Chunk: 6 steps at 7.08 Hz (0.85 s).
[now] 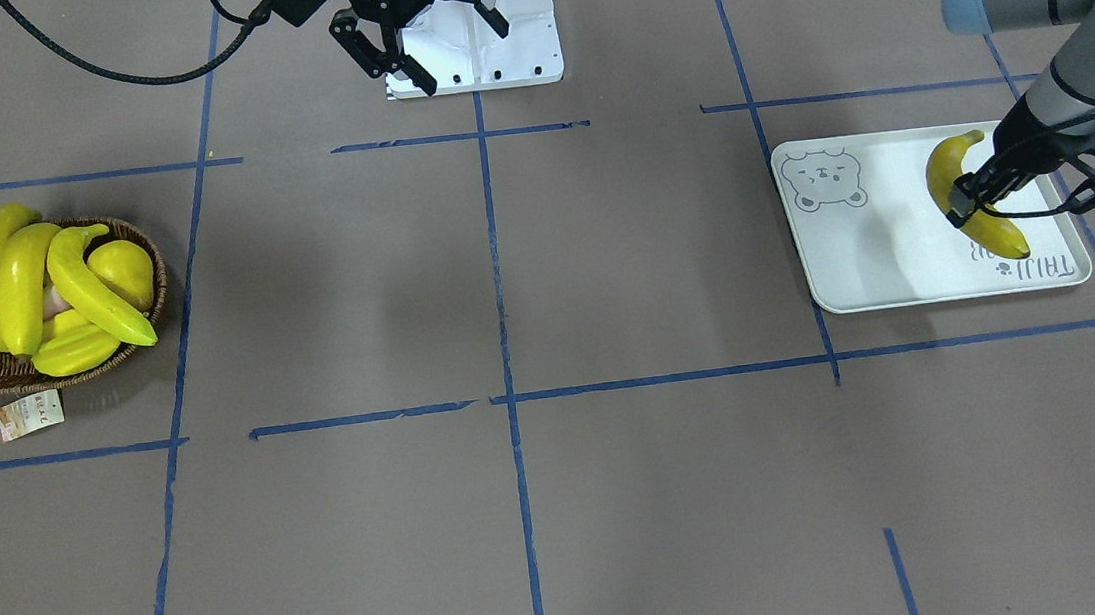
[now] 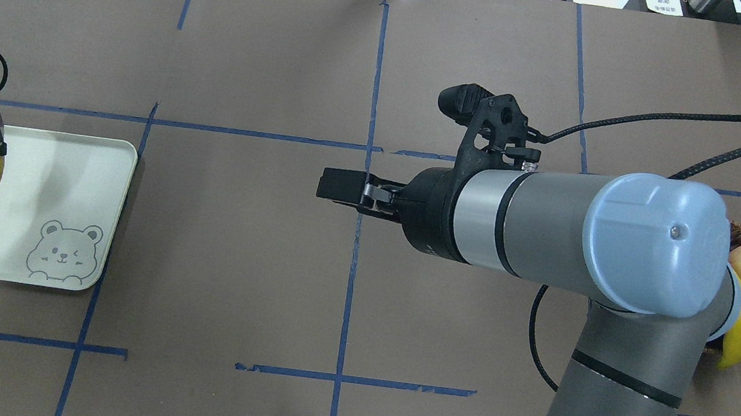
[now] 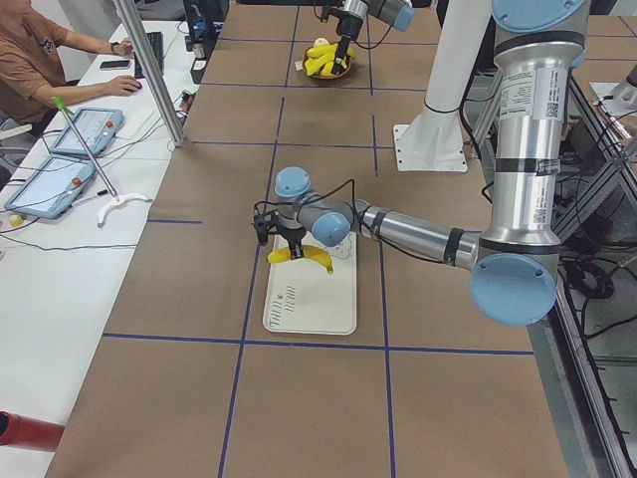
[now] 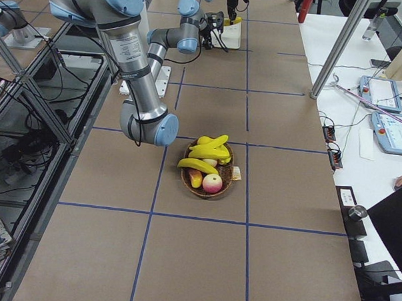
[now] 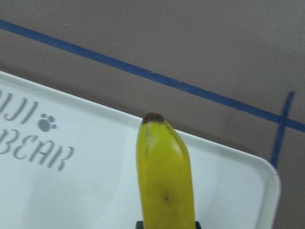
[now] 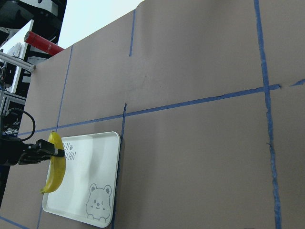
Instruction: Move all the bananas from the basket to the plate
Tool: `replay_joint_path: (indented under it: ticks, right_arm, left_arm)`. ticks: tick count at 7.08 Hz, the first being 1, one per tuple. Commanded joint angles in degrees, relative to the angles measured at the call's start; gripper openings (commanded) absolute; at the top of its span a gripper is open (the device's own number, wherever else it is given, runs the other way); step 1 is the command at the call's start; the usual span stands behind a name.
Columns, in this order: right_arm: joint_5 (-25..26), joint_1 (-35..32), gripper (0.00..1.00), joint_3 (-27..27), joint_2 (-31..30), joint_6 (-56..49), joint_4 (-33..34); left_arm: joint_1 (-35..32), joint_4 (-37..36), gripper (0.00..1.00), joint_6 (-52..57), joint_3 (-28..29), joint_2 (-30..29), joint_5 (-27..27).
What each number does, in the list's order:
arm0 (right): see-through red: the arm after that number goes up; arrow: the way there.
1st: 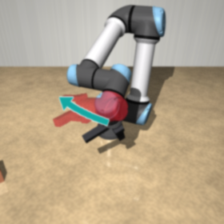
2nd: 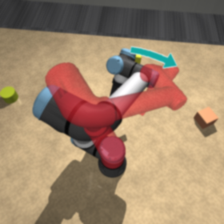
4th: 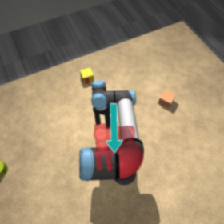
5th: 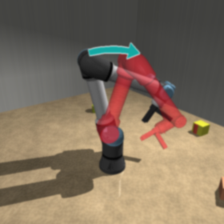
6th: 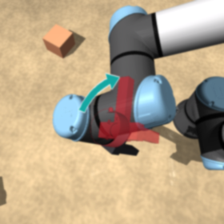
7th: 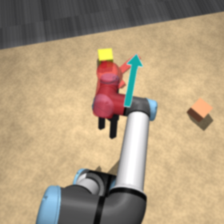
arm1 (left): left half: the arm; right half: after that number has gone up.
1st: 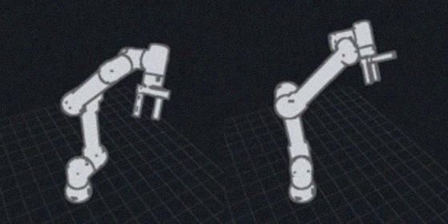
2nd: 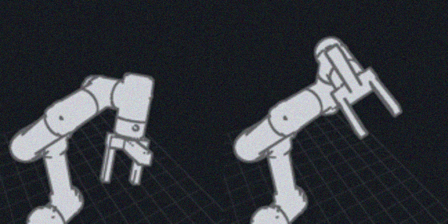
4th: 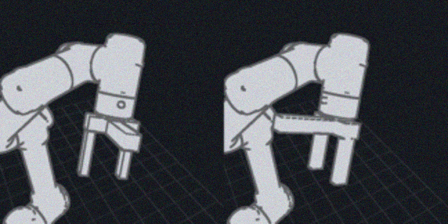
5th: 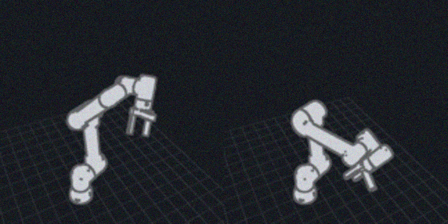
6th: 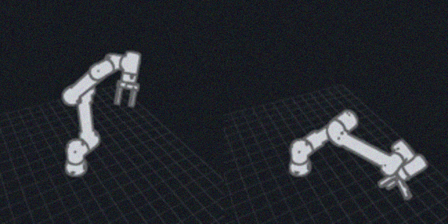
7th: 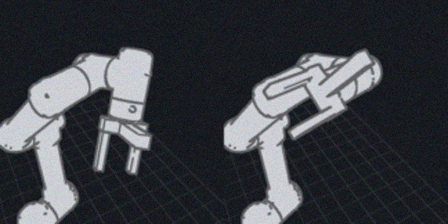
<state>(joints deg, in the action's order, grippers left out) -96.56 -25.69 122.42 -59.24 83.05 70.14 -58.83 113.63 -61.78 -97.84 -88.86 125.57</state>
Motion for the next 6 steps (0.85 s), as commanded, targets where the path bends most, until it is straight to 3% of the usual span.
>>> replay_joint_path:
  ticks: [1, 3, 4, 5, 6]
  right_arm:
    - [0.1, 0.0, 1.0, -0.1, -0.1, 0.0, 0.0]
    - [0.1, 0.0, 1.0, 0.0, -0.1, 0.0, -0.1]
    - [0.1, 0.0, 1.0, -0.1, -0.1, 0.0, 0.0]
    - [0.1, 0.0, 1.0, -0.1, -0.1, 0.0, -0.1]
    - [0.1, 0.0, 1.0, -0.1, -0.1, 0.0, -0.1]
  left_arm:
    - [-0.3, 0.4, 0.0, 0.6, 4.2, 0.3, -0.1]
    - [-0.3, 0.4, 0.0, 0.6, 4.1, 2.2, -0.1]
    - [-0.3, 0.4, 0.06, 0.6, 4.3, 2.3, -0.1]
    - [-0.3, 0.5, 0.75, 0.6, 4.7, 2.3, -0.9]
    - [-0.3, 0.5, 1.0, 0.7, 4.7, 2.2, -3.6]
